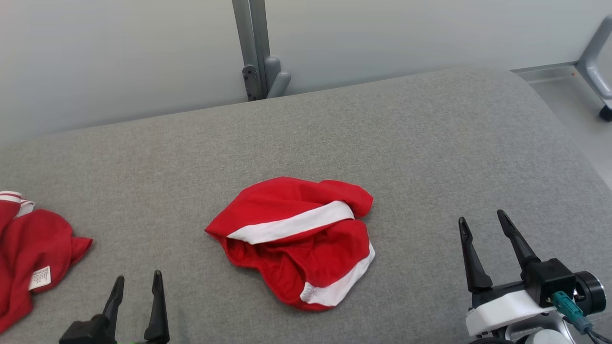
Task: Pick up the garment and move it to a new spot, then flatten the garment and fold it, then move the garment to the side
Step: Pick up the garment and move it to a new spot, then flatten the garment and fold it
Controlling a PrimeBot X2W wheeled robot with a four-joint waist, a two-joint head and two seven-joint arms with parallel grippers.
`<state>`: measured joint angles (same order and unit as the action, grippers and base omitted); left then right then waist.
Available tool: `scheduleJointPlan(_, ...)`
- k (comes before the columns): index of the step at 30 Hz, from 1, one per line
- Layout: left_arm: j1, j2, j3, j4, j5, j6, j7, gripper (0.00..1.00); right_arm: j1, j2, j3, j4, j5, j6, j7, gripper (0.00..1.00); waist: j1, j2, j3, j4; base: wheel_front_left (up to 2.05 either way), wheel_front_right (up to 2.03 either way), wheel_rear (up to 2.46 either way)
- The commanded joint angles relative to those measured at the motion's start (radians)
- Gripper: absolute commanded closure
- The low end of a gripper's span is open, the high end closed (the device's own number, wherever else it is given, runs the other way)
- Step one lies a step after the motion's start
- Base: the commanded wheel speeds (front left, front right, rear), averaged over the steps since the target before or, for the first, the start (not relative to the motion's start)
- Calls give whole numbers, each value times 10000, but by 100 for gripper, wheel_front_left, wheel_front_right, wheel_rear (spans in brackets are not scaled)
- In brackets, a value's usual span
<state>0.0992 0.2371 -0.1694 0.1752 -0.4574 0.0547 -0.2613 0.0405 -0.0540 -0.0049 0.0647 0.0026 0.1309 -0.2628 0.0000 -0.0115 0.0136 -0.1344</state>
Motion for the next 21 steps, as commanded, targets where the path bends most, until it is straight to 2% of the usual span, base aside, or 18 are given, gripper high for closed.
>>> scheduleJointPlan(1, 325, -128, 148, 5, 288, -149, -40, 0, 65, -97, -8, 63, -28, -5, -30, 0, 0, 115, -137, -42, 0, 0, 0)
scheduleJointPlan(8, 1218, -610, 1014, -542, 1203, -915, -30, 0, 365, -184, -288, 150, 39, -3, -30, 0, 0, 115, -366, 97, 0, 0, 0)
scheduleJointPlan(21, 1246, -1336, 1712, -799, 1854, -1530, -31, 0, 282, -130, -307, 236, 161, -3, -30, 0, 0, 115, -338, 448, 0, 0, 0)
